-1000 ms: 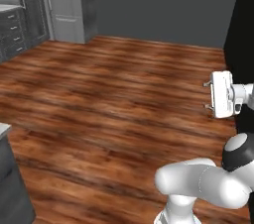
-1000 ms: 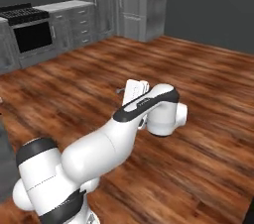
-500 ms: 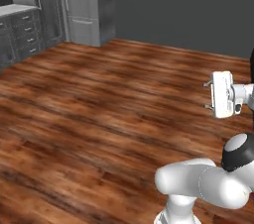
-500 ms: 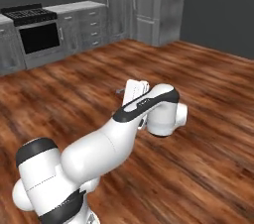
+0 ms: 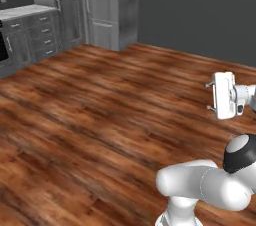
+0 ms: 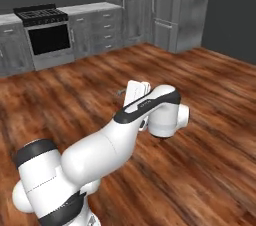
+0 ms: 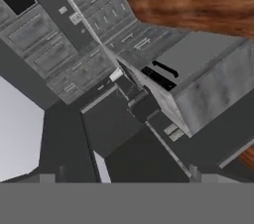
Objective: Retrieve the wine glasses from the counter and place one next to each plate.
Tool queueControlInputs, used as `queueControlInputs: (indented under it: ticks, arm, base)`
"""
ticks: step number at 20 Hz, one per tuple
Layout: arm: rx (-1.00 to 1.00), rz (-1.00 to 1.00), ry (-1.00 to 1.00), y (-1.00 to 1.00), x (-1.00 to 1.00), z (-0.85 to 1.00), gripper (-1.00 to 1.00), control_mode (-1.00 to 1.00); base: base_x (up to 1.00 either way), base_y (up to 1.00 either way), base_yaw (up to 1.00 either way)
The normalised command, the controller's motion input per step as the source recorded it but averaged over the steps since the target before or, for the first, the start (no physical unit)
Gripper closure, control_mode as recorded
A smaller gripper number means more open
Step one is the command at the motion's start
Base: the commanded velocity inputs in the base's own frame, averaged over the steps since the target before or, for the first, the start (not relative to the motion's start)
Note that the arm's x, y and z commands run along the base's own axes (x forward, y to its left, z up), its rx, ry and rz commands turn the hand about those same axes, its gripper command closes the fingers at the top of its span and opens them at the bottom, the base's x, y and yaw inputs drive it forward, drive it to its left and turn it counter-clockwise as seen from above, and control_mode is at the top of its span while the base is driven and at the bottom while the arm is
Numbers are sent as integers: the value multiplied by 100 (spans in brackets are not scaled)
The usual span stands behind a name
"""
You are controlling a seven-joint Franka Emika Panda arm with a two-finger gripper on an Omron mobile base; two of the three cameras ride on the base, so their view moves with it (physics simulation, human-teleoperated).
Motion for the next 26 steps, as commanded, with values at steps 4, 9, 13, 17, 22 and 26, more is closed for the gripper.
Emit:
queueControlInputs:
  ticks: [4,9,13,17,22,26]
  arm:
    - [0,0,0,0,0,0,-100,100]
    - [0,0,0,0,0,0,-100,100]
    - [0,0,0,0,0,0,-100,100]
    - [0,0,0,0,0,0,-100,100]
    - [0,0,0,0,0,0,-100,100]
    - [0,0,0,0,0,0,-100,100]
  base:
    - [100,-61,33]
    - [100,-32,45]
    - [100,-3,52]
    - [100,0,52]
    - [100,0,52]
    - [100,0,50]
